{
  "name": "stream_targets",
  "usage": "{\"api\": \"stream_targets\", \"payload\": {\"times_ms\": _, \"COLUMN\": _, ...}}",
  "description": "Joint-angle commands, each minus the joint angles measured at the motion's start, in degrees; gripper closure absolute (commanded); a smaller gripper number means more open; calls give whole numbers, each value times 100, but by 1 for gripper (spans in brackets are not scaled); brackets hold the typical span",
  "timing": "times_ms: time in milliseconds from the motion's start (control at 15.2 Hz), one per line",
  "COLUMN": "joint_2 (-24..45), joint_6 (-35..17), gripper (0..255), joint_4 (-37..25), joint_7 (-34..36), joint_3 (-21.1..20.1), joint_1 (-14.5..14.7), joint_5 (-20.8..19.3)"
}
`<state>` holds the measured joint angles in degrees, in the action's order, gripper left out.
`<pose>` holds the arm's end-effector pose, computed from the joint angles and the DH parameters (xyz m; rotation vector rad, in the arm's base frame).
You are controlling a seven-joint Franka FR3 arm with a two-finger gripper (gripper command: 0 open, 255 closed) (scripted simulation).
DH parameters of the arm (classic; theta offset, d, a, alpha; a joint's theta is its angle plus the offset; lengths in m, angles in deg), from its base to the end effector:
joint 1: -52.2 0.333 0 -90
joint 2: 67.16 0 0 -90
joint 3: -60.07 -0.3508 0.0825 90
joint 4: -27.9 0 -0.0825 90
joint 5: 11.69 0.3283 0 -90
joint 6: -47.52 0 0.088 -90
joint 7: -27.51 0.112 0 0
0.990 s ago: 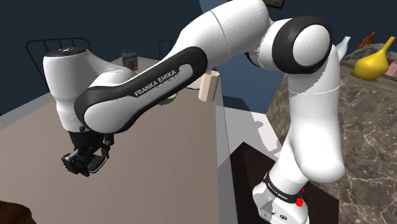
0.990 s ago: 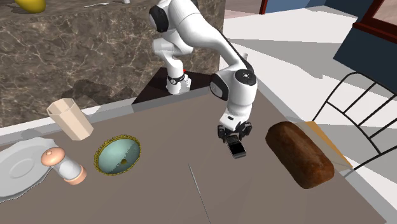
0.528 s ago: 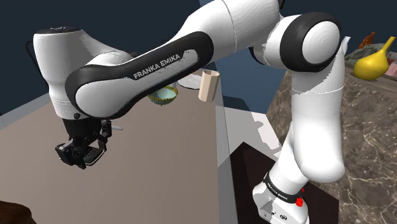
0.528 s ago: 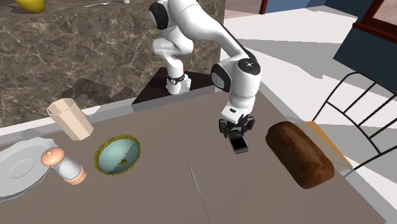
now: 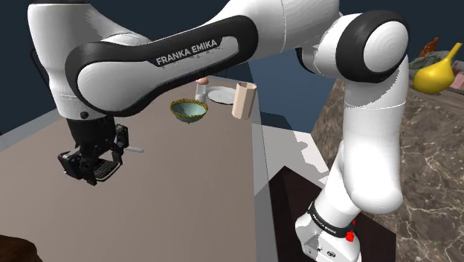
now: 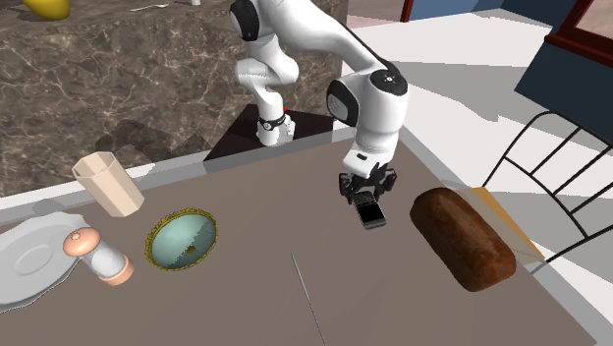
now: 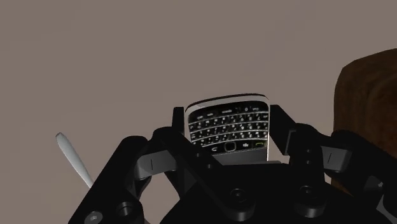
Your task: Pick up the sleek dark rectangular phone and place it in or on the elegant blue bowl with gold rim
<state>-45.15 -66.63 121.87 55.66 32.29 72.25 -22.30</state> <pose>0.4552 0.4211 0.4650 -3.0691 -0.6011 -0.0132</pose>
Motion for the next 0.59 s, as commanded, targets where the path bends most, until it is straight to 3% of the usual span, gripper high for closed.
{"api": "stream_targets", "payload": {"times_ms": 0, "joint_2": -68, "joint_6": 130, "gripper": 255, "joint_4": -67, "joint_7": -23, "joint_3": -16, "joint_1": -12, "joint_5": 37}}
{"api": "stream_targets", "payload": {"times_ms": 528, "joint_2": -186, "joint_6": 677, "gripper": 255, "joint_4": -513, "joint_7": -76, "joint_3": -53, "joint_1": -3, "joint_5": 115}}
